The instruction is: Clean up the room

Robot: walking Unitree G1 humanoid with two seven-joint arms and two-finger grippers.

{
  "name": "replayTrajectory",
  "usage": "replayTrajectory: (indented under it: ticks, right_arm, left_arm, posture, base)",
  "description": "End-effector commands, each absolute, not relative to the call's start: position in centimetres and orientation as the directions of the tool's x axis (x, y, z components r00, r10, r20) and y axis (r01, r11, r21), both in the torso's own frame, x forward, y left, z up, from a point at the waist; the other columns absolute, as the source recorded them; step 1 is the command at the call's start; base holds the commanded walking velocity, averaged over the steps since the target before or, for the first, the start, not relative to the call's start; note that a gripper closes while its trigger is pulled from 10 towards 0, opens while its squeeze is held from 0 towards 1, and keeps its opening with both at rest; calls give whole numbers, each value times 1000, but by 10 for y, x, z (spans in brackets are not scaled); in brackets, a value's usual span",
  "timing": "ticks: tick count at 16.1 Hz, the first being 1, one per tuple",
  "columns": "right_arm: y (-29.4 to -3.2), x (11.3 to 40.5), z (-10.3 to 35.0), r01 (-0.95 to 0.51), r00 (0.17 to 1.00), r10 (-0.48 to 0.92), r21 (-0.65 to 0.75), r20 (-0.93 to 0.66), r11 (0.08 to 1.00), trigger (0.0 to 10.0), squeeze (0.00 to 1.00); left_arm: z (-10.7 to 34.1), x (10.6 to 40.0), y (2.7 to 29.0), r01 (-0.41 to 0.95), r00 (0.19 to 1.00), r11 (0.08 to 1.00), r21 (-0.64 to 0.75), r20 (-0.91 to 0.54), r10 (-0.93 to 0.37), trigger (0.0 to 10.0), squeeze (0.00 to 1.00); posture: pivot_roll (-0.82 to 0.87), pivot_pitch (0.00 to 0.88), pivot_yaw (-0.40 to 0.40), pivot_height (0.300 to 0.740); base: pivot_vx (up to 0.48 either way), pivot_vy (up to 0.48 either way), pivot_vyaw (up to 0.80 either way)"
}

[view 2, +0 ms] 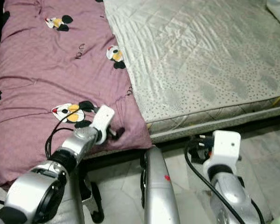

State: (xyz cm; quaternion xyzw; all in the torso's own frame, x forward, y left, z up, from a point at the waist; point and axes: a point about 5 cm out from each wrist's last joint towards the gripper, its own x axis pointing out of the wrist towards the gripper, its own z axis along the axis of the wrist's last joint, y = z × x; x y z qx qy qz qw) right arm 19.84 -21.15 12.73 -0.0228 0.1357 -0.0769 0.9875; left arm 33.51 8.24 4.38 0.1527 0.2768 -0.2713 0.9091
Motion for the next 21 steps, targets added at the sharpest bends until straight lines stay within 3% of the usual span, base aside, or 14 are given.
replayTrajectory:
  ticks: [1,3,5,6,9,10,12,14,18,21]
  right_arm:
    - [-212,197,124,149,946,-165,-76,-280,986,10000,0]
    - [-209,204,124,144,952,-155,-62,-265,988,10000,0]
    - [-202,218,127,130,968,-132,-21,-213,991,10000,0]
    - [-198,224,127,122,973,-121,-4,-196,992,10000,0]
    - [-181,245,125,82,986,-74,51,-151,995,10000,0]
    - [-179,247,124,80,987,-71,56,-147,995,10000,0]
    - [-164,263,126,51,994,-43,71,-100,996,10000,0]
    - [-161,268,126,38,995,-30,93,-93,995,10000,0]
    - [-164,278,126,59,998,-54,124,-42,991,10000,0]
    - [-164,283,128,59,998,-57,130,-20,990,10000,0]
  left_arm:
    - [4,299,71,681,527,731,42,-722,-448,10000,0]
    - [11,306,71,673,604,729,123,-660,-446,10000,0]
    - [49,330,70,548,800,813,197,-408,-441,10000,0]
    - [60,334,72,507,842,839,199,-322,-432,10000,0]
    - [92,320,89,352,936,930,105,-19,-352,10000,0]
    - [94,317,91,338,941,936,93,-2,-340,10000,0]
    - [116,297,111,230,956,971,70,169,-238,10000,0]
    - [125,289,127,159,964,985,64,207,-169,10000,0]
    - [119,271,165,-13,994,1000,4,111,12,10000,0]
    - [117,263,168,-1,997,998,63,81,-4,10000,0]
  posture:
    - [-278,273,-53,572]
    - [-254,249,-48,572]
    - [-204,210,-45,572]
    - [-182,195,-47,572]
    - [-104,135,-34,572]
    - [-104,135,-34,572]
    - [-51,85,-35,572]
    - [-40,70,-36,572]
    - [-30,65,-29,612]
    - [-20,65,-35,647]
  base:
    - [0,0,0]
    - [0,0,0]
    - [0,0,0]
    - [0,0,0]
    - [0,0,0]
    - [0,0,0]
    - [0,0,0]
    - [0,0,0]
    - [0,0,0]
    - [0,0,0]
